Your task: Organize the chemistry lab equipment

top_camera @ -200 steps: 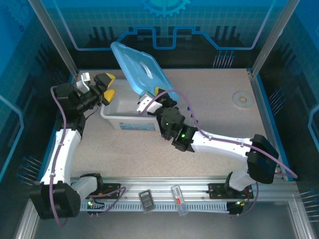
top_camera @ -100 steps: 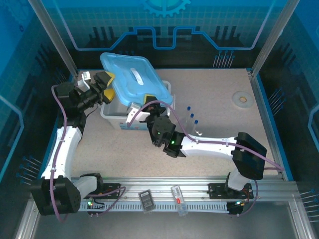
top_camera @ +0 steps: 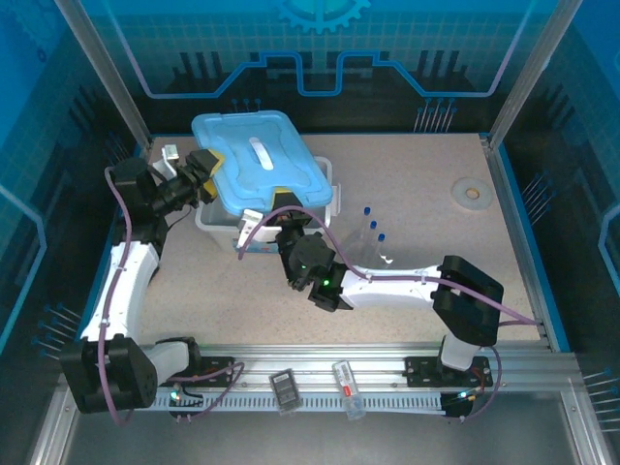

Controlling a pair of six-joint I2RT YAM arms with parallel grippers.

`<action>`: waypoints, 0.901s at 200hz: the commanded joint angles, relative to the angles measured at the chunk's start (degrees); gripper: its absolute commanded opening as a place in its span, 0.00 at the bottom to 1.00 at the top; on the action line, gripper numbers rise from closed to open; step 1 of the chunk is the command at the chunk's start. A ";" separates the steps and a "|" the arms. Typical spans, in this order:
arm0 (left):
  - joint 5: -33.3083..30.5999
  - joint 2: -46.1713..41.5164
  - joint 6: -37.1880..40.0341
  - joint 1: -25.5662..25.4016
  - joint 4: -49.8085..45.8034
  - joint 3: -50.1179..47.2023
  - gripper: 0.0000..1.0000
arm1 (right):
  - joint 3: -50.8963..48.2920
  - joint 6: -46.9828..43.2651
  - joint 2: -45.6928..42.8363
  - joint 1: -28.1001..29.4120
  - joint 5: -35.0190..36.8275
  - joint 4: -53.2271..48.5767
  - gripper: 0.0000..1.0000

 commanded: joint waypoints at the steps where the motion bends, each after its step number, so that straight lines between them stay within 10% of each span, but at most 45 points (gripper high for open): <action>1: 1.38 0.86 2.92 0.47 -3.32 1.93 0.56 | 1.38 -1.96 0.79 0.61 0.67 8.98 0.00; 180: 2.39 2.16 1.24 0.47 -0.55 0.61 0.30 | 2.54 -4.64 4.28 2.08 0.16 8.93 0.00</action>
